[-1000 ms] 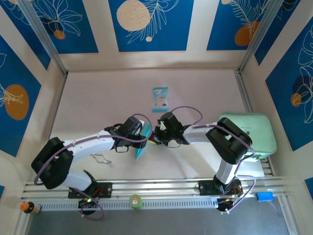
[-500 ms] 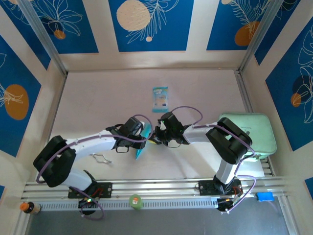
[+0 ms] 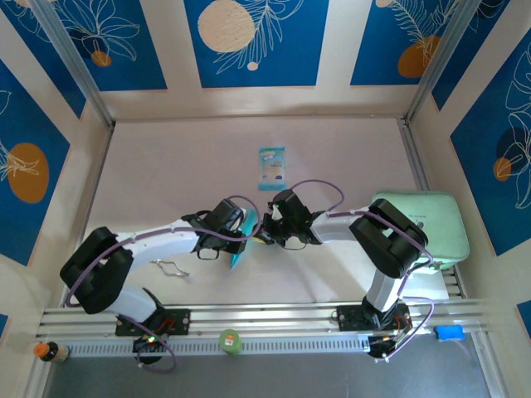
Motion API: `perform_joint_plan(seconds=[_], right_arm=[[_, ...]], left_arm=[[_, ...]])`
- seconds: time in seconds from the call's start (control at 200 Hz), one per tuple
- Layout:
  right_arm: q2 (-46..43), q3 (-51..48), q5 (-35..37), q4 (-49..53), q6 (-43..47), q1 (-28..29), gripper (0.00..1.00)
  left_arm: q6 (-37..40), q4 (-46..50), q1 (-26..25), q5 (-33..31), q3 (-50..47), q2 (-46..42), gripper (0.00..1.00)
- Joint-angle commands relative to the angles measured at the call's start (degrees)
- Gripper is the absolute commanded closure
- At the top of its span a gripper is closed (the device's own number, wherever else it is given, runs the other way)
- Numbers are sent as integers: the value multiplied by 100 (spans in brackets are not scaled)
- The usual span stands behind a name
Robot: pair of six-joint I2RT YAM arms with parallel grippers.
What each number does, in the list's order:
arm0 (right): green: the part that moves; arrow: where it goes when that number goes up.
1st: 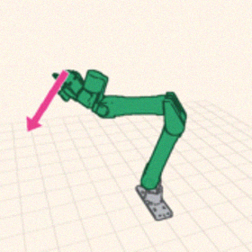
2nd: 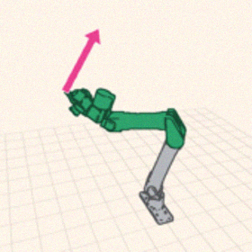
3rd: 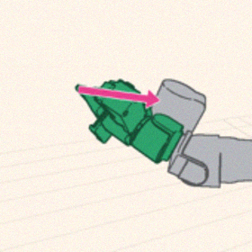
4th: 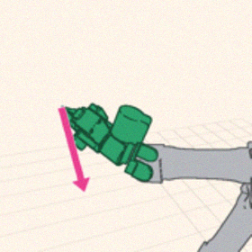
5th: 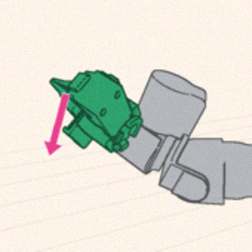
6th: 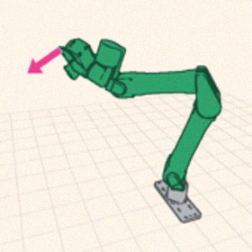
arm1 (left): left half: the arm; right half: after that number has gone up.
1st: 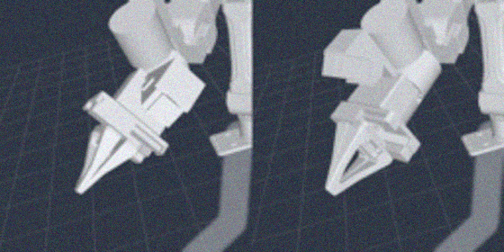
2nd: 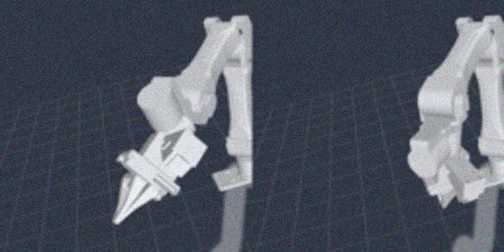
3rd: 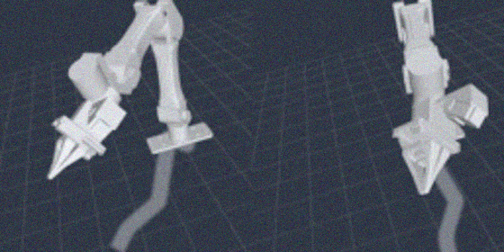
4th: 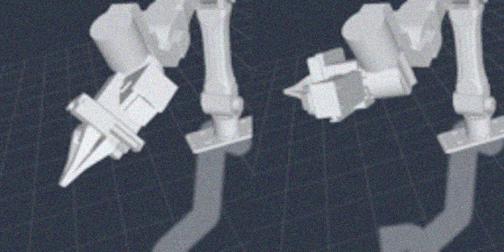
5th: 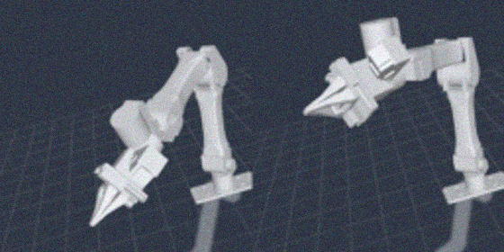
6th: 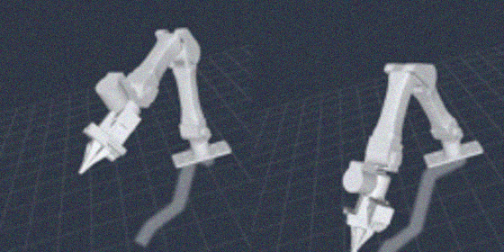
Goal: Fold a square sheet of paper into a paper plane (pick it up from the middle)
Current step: Turn over a paper plane at the center of the table.
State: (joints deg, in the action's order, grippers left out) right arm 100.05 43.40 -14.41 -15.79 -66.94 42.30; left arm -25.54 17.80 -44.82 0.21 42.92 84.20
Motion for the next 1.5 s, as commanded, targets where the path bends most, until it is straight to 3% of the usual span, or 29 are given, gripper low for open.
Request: perform_joint_plan(seconds=[0.0, 1.205, 1.38, 1.495], right_arm=[[58, 105, -97, 76, 49, -31, 96], [72, 73, -154, 32, 65, -49, 96], [-47, 12, -163, -72, 156, -59, 89], [-322, -37, -65, 177, 339, -80, 77]], left_arm=[[-9, 81, -41, 163, 182, 103, 71], [67, 42, -49, 295, 356, 526, 79], [19, 100, -62, 203, 336, 432, 87], [-259, 192, -66, -120, 271, 217, 90]])
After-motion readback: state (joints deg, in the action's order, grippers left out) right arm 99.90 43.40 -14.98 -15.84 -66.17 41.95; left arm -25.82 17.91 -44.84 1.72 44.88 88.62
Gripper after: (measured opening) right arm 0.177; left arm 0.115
